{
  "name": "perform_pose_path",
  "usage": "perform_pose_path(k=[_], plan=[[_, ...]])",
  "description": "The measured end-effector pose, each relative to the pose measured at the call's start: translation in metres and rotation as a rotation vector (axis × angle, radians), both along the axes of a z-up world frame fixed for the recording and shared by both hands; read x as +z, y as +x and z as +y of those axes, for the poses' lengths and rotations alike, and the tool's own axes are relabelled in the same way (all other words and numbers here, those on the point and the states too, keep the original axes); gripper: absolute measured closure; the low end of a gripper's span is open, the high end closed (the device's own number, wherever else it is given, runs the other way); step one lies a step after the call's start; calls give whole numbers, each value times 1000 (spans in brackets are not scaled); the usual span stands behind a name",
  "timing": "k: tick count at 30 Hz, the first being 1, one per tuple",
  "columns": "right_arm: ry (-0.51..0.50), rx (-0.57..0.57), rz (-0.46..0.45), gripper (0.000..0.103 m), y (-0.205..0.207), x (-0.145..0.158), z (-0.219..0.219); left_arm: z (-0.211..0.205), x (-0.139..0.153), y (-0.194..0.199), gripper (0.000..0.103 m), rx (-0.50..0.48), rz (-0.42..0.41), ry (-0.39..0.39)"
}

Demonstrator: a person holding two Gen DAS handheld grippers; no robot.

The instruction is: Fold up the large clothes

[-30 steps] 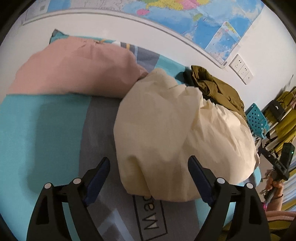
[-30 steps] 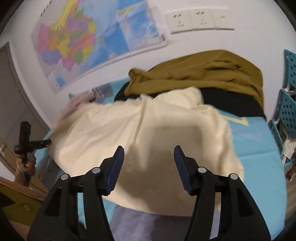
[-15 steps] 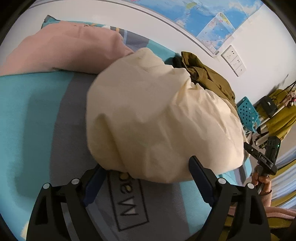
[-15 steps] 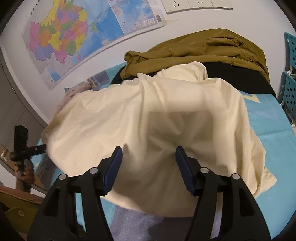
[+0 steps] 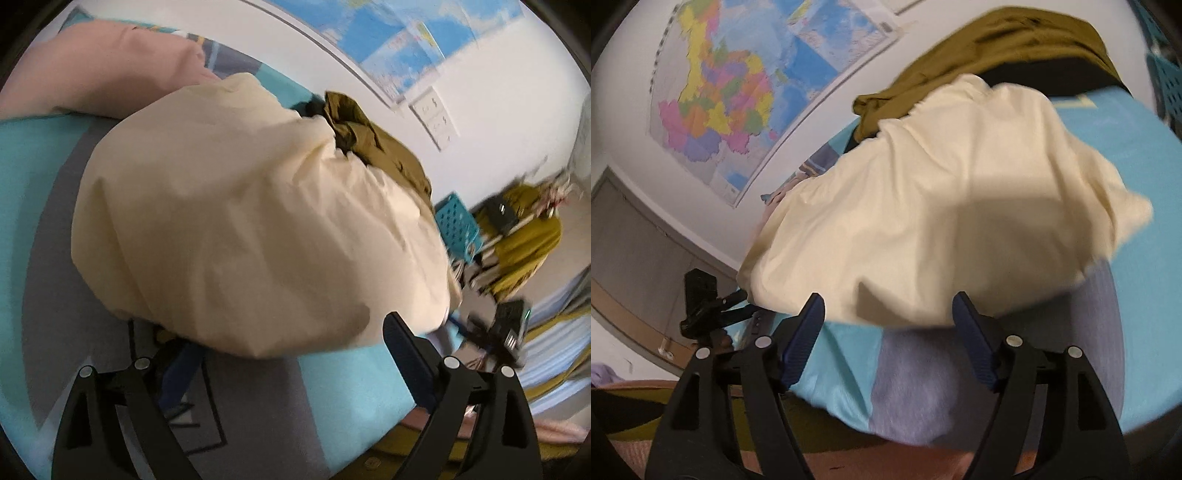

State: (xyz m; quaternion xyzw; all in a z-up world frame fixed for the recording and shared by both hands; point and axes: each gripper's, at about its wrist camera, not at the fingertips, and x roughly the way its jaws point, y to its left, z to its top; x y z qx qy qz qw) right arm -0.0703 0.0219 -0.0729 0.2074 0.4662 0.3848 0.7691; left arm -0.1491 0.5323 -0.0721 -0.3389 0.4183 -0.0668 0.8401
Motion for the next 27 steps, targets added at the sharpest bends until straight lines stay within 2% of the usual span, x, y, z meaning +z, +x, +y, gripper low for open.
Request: perform_pose_path(k=[4, 7, 10, 12, 21, 27], plan=[[22, -37, 48, 28, -4, -7, -13, 19, -4, 6, 12, 71, -17, -88], [18, -67, 82, 24, -5, -13, -18, 26, -3, 9, 12, 117, -40, -93], [31, -101, 90, 23, -2, -17, -20, 22, -1, 14, 11, 125, -45, -52], [27, -123, 84, 22, 1, -17, -19, 19, 0, 17, 7, 125, -49, -31], [7, -205, 57, 22, 10, -16, -15, 4, 5, 31, 7, 130, 15, 118], [-21, -216, 44, 23, 10, -15, -13, -4, 6, 33, 7, 143, 37, 177]])
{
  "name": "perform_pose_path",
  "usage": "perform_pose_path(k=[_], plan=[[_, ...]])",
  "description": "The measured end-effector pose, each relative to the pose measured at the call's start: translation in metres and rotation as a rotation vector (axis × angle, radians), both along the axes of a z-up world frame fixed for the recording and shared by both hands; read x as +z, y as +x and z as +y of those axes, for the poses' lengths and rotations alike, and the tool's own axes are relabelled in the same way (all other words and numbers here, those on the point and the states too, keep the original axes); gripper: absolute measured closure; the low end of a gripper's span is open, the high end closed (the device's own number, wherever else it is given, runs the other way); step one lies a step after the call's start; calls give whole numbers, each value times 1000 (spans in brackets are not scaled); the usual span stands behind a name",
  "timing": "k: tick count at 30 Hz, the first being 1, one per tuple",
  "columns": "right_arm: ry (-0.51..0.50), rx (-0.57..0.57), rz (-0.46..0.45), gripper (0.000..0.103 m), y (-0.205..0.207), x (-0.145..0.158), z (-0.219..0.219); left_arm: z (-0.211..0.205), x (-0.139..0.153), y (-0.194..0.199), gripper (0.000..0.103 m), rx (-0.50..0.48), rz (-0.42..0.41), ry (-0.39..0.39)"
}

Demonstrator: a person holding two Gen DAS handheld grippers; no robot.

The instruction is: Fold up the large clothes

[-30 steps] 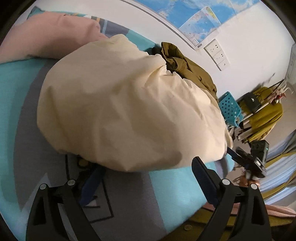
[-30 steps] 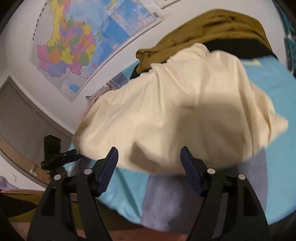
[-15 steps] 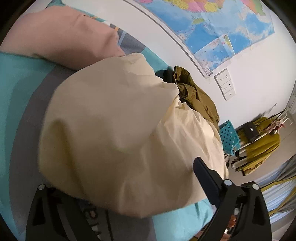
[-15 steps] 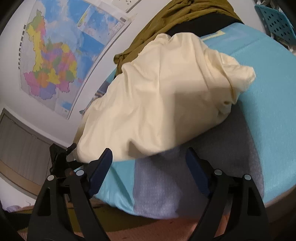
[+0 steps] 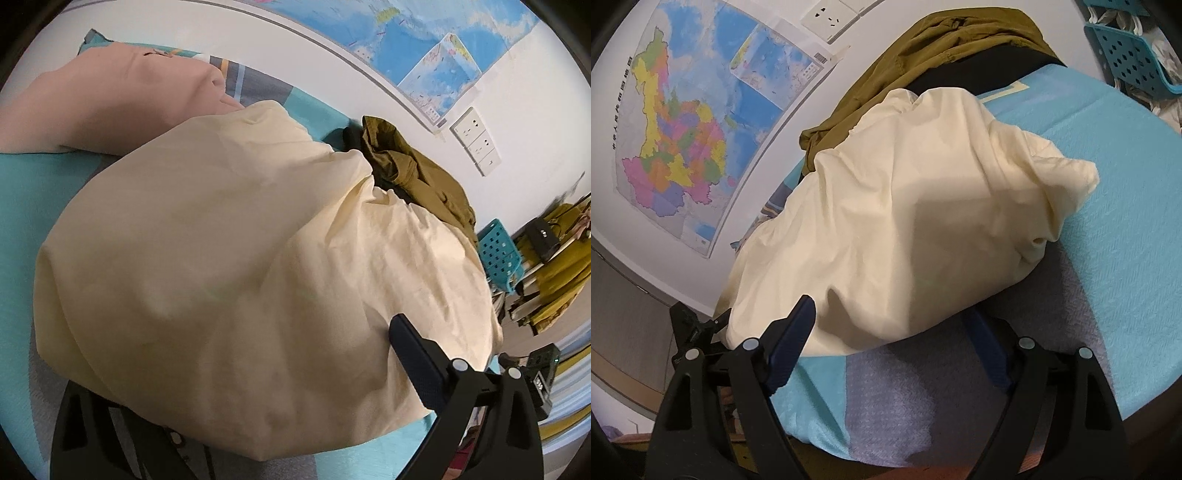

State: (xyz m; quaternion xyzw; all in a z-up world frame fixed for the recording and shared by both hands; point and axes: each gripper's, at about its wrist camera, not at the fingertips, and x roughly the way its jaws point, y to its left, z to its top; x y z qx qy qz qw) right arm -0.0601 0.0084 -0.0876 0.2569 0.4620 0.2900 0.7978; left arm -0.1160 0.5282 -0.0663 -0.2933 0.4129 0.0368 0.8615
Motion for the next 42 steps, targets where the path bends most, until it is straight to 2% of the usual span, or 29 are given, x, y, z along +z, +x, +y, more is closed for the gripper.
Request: perform_pose_path(k=[5, 14, 19, 22, 27, 29, 32, 34, 36, 38, 40, 42], plan=[[-18, -5, -3, 23, 2, 1, 1, -4, 0, 0, 7, 2, 6, 35], [-72, -19, -1, 24, 2, 9, -5, -3, -1, 0, 7, -19, 3, 45], [-54, -43, 17, 23, 9, 3, -6, -1, -2, -1, 7, -18, -11, 32], [-61, -39, -9, 16, 13, 3, 4, 1, -2, 1, 7, -17, -16, 20], [-49, -28, -42, 16, 24, 2, 18, 6, -2, 7, 7, -6, -41, -2], [-15, -12, -51, 16, 30, -2, 23, 5, -2, 12, 7, -1, -40, 15], [-16, -11, -55, 16, 36, -1, 31, 0, -1, 18, 7, 5, -15, 52], [0, 10, -61, 16, 38, 0, 38, -2, -1, 18, 9, 5, -9, 58], [37, 42, -58, 16, 38, -2, 43, 0, 1, 15, 16, 7, -9, 49], [30, 57, -62, 16, 39, -2, 48, 1, 3, 12, 18, 3, -28, 42], [31, 71, -58, 16, 42, -1, 54, 2, 1, 13, 14, -17, -23, 43], [49, 91, -54, 16, 47, -1, 60, 2, -3, 17, 6, -28, -24, 35]])
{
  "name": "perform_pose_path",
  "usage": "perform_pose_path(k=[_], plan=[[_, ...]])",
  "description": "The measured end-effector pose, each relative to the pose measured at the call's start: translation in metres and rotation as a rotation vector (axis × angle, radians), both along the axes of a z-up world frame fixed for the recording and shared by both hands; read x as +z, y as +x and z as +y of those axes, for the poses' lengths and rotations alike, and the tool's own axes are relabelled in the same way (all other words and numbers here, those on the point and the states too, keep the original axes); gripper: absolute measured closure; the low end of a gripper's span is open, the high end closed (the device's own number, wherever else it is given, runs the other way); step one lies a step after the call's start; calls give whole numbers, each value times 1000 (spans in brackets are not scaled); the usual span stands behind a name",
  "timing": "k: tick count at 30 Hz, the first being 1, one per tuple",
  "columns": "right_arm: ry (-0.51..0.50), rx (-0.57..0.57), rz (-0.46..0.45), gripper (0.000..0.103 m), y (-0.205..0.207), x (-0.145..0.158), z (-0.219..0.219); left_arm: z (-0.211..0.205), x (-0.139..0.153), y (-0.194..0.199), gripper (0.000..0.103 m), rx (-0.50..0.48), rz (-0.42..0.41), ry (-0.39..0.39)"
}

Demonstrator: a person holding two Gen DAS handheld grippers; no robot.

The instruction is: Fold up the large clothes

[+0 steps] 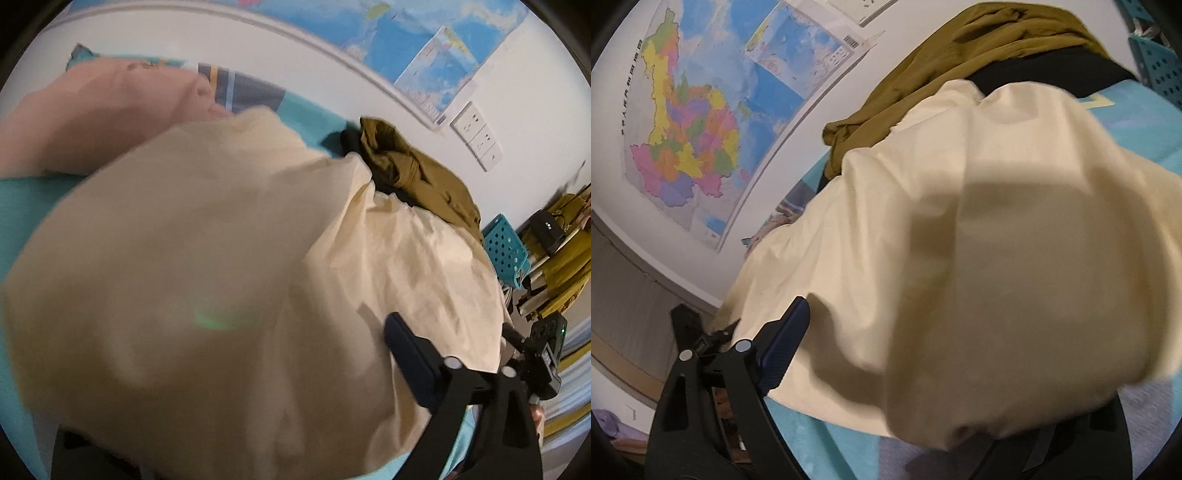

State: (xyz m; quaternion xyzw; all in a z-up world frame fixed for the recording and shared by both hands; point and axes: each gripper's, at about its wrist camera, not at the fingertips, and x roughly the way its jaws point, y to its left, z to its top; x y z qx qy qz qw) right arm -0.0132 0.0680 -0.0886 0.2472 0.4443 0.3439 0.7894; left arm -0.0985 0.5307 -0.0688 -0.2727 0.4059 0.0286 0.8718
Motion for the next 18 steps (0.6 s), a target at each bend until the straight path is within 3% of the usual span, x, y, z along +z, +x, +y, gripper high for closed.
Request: perform_pose_path(k=[6, 7, 11, 12, 14, 18], plan=[[-14, 12, -26, 16, 9, 0, 19, -10, 0, 13, 7, 34, 20, 77], [-19, 12, -29, 20, 10, 0, 22, -10, 0, 14, 7, 39, 30, 76], [-23, 21, -20, 52, 14, -3, 20, -7, 7, 9, 37, 62, 36, 80], [-19, 29, -20, 54, 14, -3, 19, -7, 9, 8, 39, 61, 32, 84], [-5, 37, -12, 55, 16, -4, 17, -5, 7, 8, 38, 44, 32, 84], [14, 45, 10, 40, 22, -8, 23, -4, 1, 17, 13, -10, 28, 44]])
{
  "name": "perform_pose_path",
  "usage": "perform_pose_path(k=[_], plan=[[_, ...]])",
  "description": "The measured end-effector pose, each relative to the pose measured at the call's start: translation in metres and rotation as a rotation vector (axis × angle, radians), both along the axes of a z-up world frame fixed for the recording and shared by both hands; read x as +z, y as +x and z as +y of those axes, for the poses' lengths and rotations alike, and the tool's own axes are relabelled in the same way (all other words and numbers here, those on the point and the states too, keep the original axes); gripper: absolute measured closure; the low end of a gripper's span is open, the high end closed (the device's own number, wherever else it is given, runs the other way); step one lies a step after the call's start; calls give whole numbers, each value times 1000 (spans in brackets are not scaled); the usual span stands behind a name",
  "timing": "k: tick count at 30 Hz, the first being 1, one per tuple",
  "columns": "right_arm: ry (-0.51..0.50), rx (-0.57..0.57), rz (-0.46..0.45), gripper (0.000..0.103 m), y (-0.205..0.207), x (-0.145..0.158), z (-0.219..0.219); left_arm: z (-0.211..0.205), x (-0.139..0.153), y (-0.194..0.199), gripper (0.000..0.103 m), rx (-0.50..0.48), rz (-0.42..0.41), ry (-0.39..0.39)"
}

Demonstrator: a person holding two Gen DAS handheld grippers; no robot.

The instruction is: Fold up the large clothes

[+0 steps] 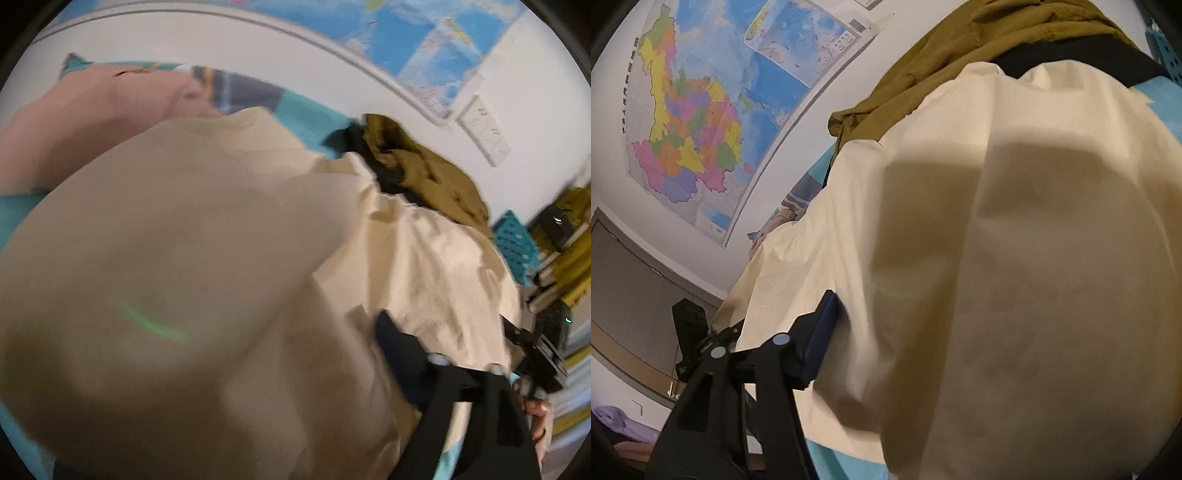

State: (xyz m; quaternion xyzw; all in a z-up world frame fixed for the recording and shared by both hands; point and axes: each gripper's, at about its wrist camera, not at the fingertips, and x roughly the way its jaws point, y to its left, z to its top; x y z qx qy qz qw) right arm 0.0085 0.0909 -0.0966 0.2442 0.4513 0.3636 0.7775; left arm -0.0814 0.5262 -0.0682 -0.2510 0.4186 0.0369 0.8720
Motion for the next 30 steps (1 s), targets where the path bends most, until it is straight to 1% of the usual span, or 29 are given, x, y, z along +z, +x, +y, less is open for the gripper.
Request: perform_pose_path(k=[1, 2, 3, 4, 5, 6, 7, 8, 9, 10, 11, 12, 13, 15, 16, 17, 18, 19, 20, 21, 22, 23, 24, 25, 26, 27, 29, 30], plan=[[-6, 6, -6, 37, 0, 1, 3, -2, -1, 2, 12, -5, -1, 12], [-7, 5, -10, 37, 1, 2, 4, -5, -1, 5, 11, -7, 1, 28], [-7, 1, -16, 38, 2, 1, 6, -7, -1, 7, 11, -4, 4, 44], [-13, 2, -21, 41, 2, 1, 7, -8, -1, 9, 11, 3, 10, 52], [-17, 1, -25, 46, 2, 1, 8, -9, -1, 9, 16, 14, 13, 55], [-12, 1, -26, 50, 1, 0, 7, -9, 0, 9, 25, 28, 19, 62], [-10, 7, -33, 60, 1, 1, 6, -9, 1, 8, 30, 39, 24, 65], [-3, 15, -43, 69, 0, 5, 5, -9, 2, 7, 41, 37, 23, 65], [11, 22, -49, 72, -2, 7, 3, -8, 5, 5, 50, 41, 25, 68], [24, 35, -65, 75, -3, 13, 1, -8, 8, 4, 53, 42, 22, 71], [23, 40, -78, 75, -4, 16, 0, -7, 10, 2, 58, 37, 14, 69], [22, 41, -83, 75, -3, 19, -1, -6, 13, 1, 59, 28, 3, 63], [21, 42, -61, 71, 0, 16, -1, -4, 13, 0, 58, 13, -4, 58], [15, 50, -24, 62, 5, 9, 2, 0, 6, 5, 43, -8, 32, 34], [12, 46, -5, 48, 7, 5, 4, 5, -1, 7, 41, -1, 49, -2], [9, 38, 11, 40, 9, 0, 5, 7, -3, 6, 35, -2, 32, -21], [4, 33, 7, 42, 9, -1, 6, 5, -3, 8, 24, -25, 24, -30], [2, 35, -8, 41, 9, 0, 8, 3, -3, 10, 22, -48, 15, -32], [1, 36, -13, 41, 9, 0, 10, 0, -4, 11, 21, -39, 14, -20], [2, 35, -14, 44, 10, 0, 11, -3, -4, 13, 21, -32, 16, -2], [7, 35, -16, 52, 10, 0, 11, -7, -4, 15, 22, -32, 19, 25], [6, 39, -19, 61, 10, 0, 12, -10, -4, 15, 29, -29, 22, 42], [3, 44, -27, 64, 10, 2, 12, -12, -3, 16, 40, -22, 25, 55], [12, 47, -31, 71, 9, 3, 9, -11, -2, 16, 44, -12, 28, 49], [14, 53, -43, 76, 7, 8, 8, -10, 0, 15, 55, -7, 26, 42], [12, 56, -54, 77, 5, 12, 7, -8, 3, 13, 64, -4, 24, 37], [19, 63, -83, 80, -1, 22, 3, -4, 9, 9, 70, -6, 7, 14], [11, 66, -86, 80, -1, 23, 3, -2, 11, 8, 70, -11, 0, 8]])
